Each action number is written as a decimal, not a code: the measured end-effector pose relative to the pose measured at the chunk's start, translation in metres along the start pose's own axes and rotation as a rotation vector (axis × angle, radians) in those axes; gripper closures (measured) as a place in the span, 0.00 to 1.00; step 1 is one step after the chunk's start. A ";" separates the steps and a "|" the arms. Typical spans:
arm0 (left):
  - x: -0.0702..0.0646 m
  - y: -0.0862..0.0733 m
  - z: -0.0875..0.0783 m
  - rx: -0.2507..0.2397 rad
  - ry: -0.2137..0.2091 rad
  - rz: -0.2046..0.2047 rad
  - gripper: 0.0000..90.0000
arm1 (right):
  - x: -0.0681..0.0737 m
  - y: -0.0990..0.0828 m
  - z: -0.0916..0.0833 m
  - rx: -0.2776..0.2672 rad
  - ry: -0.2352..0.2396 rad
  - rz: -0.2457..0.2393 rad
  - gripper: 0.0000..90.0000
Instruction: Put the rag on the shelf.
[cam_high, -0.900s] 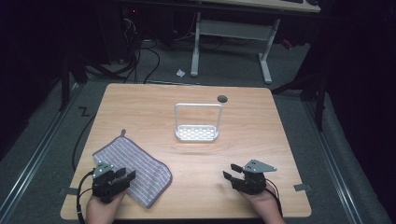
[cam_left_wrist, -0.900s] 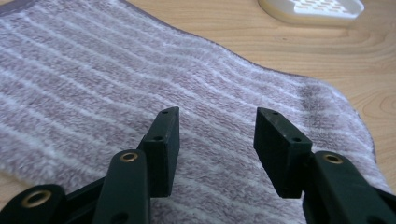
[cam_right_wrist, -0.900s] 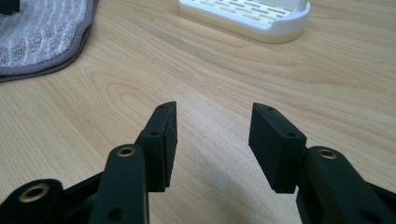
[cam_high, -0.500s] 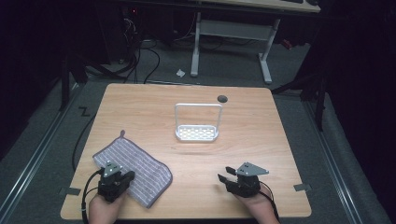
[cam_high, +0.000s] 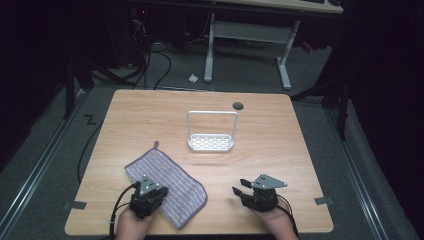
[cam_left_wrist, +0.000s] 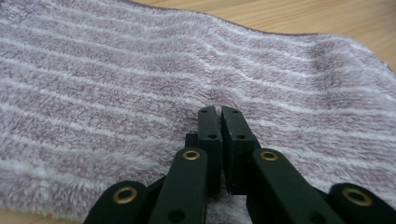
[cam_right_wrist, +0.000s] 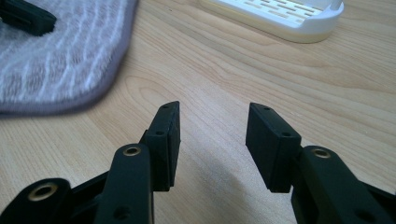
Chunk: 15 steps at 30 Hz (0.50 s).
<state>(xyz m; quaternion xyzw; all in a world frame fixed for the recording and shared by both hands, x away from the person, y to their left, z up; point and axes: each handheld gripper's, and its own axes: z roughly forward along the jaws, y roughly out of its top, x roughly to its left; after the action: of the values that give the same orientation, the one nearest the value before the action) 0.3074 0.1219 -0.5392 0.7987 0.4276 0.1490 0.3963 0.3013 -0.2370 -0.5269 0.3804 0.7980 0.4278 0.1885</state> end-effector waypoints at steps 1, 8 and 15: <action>-0.004 0.001 0.003 0.000 -0.015 0.001 0.97 | 0.000 0.000 0.000 -0.001 0.001 0.002 0.62; -0.033 0.008 0.017 0.007 -0.132 0.020 0.96 | 0.002 0.001 -0.002 -0.009 0.007 -0.005 0.63; -0.055 0.014 0.030 0.004 -0.176 0.076 0.95 | 0.009 0.002 0.003 -0.001 0.025 -0.029 0.70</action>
<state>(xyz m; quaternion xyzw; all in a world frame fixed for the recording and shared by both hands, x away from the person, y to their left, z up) 0.3002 0.0582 -0.5417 0.8252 0.3609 0.0922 0.4247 0.2980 -0.2276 -0.5271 0.3632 0.8055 0.4301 0.1850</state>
